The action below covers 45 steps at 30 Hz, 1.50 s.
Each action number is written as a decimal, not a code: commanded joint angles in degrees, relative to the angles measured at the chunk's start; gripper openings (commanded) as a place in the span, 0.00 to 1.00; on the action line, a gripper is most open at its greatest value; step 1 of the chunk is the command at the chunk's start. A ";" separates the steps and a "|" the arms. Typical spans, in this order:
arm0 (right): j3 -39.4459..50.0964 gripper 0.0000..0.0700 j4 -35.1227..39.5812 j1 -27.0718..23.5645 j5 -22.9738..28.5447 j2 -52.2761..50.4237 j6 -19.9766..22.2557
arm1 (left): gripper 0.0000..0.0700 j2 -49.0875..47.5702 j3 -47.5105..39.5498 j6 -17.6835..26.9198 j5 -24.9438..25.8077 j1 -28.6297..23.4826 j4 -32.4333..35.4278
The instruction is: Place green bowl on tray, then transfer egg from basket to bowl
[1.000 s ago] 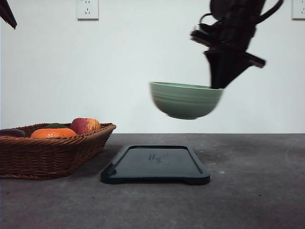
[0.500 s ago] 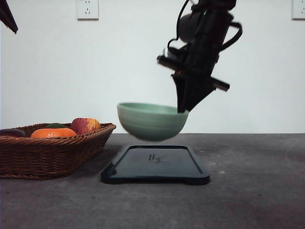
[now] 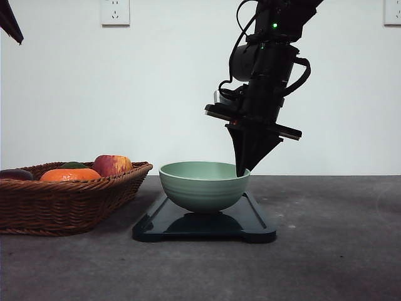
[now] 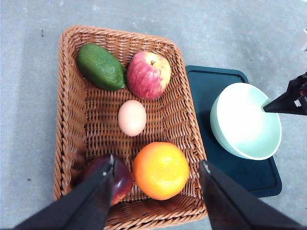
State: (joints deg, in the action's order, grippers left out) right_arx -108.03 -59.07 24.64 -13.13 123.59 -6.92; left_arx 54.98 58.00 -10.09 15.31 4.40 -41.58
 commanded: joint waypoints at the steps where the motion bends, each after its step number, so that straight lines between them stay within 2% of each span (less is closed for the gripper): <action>1: -1.60 0.02 0.46 0.35 0.09 1.49 -0.29 | 0.50 0.46 1.27 0.42 0.13 0.11 0.37; 2: -1.60 0.07 0.40 0.35 0.09 1.49 -0.30 | 0.50 0.46 1.27 0.42 0.13 0.11 0.32; 5: -1.60 0.31 0.26 0.36 -0.13 1.49 -0.37 | 0.50 0.46 1.27 0.42 0.13 0.11 -0.09; 6: -1.60 0.35 0.24 0.40 -0.33 1.49 -0.37 | 0.50 0.46 1.27 0.42 0.13 0.11 -0.32; 13: -1.60 0.36 -1.02 0.70 -0.52 0.07 -0.38 | 0.50 0.46 1.27 0.42 0.13 0.11 -1.23; 18: -1.40 0.36 -1.78 1.11 -0.11 -4.83 -0.17 | 0.50 0.46 1.27 0.42 0.13 0.11 -1.23; 21: 1.15 0.36 1.65 2.10 2.80 -8.86 -0.17 | 0.50 0.46 1.27 0.42 0.13 0.11 -1.23; 24: 7.44 0.36 7.81 3.41 5.55 -13.75 -0.17 | 0.50 0.46 1.27 0.42 0.11 0.11 -1.23; 30: 28.00 0.36 25.09 5.80 5.80 -26.93 -0.17 | 0.50 0.46 1.27 0.44 0.13 0.11 -1.05; 33: 37.52 0.36 31.48 6.27 5.93 -33.73 -0.17 | 0.50 0.46 1.27 0.44 0.13 0.13 -1.05; 39: 52.54 0.36 36.58 6.09 9.44 -47.46 0.16 | 0.50 0.46 1.27 0.66 0.16 0.13 -1.16; 45: 63.30 0.36 36.64 5.81 11.73 -61.08 0.07 | 0.50 0.46 1.27 0.66 0.17 1.03 -1.15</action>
State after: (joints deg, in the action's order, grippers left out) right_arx -45.09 -23.10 30.06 -1.82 63.98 -6.87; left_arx 54.98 58.00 -10.07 15.31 5.17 -43.24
